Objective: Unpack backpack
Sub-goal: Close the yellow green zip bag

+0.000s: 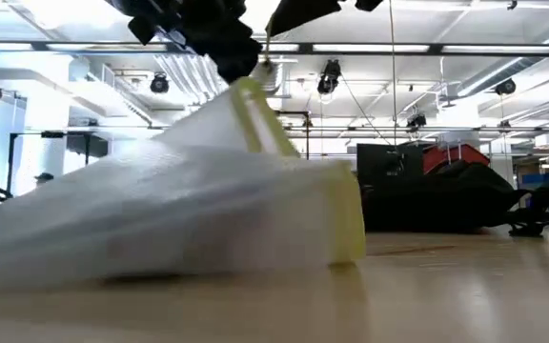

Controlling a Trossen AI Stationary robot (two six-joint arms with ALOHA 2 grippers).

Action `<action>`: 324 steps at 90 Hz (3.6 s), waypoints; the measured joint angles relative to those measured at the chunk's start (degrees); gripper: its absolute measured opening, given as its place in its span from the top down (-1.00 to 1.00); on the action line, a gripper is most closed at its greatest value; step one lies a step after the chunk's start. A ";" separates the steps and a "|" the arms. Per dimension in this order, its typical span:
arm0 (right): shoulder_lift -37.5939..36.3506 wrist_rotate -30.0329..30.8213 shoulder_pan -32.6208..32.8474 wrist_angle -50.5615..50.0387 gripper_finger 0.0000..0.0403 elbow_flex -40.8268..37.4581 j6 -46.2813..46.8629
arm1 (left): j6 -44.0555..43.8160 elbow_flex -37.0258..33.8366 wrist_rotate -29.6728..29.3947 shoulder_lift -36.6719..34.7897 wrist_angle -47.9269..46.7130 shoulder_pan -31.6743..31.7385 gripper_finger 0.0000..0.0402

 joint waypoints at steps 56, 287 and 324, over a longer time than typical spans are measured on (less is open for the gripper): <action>0.02 1.38 -0.26 -9.87 1.00 15.64 -7.87 | 1.78 0.22 -3.57 -0.07 1.81 0.00 0.15; -2.66 9.98 6.92 -14.31 1.00 -0.22 28.04 | 0.55 13.90 -3.26 -7.43 -12.32 0.37 1.00; -7.14 1.15 2.68 -8.27 0.11 7.12 11.65 | 0.40 13.90 -3.21 -7.14 -12.20 -1.71 1.00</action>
